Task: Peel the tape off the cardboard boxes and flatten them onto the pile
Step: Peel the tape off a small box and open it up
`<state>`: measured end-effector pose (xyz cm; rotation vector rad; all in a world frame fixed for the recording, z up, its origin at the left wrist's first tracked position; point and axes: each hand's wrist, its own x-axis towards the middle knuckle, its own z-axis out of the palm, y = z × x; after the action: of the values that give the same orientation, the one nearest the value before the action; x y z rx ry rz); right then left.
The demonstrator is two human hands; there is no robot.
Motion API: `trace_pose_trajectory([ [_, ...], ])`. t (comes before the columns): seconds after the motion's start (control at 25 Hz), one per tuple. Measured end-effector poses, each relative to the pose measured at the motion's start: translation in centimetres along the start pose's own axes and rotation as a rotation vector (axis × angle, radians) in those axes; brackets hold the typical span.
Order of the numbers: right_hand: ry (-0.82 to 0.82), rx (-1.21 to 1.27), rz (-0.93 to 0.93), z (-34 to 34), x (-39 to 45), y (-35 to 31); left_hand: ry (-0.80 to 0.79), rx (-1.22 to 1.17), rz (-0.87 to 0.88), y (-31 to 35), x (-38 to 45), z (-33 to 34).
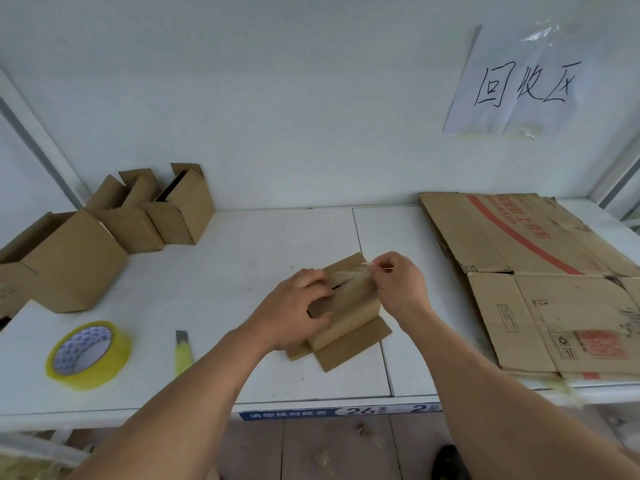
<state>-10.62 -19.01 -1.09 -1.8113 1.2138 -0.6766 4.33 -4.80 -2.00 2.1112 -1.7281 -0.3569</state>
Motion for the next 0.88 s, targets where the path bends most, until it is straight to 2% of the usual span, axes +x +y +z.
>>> trace_pose_trajectory([
  [0.12, -0.022, -0.456, -0.273, 0.7, -0.2, -0.1, 0.005, 0.016, 0.015, 0.4, 0.2, -0.2],
  [0.32, -0.327, -0.726, -0.486, 0.2, -0.6, -0.8, 0.010, -0.014, 0.035, 0.2, 0.1, 0.1],
  [0.4, -0.402, -0.701, -0.522, 0.1, -0.8, -1.1, 0.016, -0.023, 0.064, 0.3, 0.0, 0.0],
  [0.52, -0.527, -0.622, -0.463, 0.2, -0.4, -1.9, -0.009, -0.046, 0.071, 0.0, -0.2, -0.3],
  [0.72, -0.477, -0.666, -0.445, 0.0, 0.2, -2.0, -0.032, -0.055, -0.009, -0.3, -0.1, -0.2],
  [0.88, -0.284, -0.524, -0.384, 0.0, -0.5, -1.4, -0.012, -0.055, -0.003, -0.3, -0.2, -0.2],
])
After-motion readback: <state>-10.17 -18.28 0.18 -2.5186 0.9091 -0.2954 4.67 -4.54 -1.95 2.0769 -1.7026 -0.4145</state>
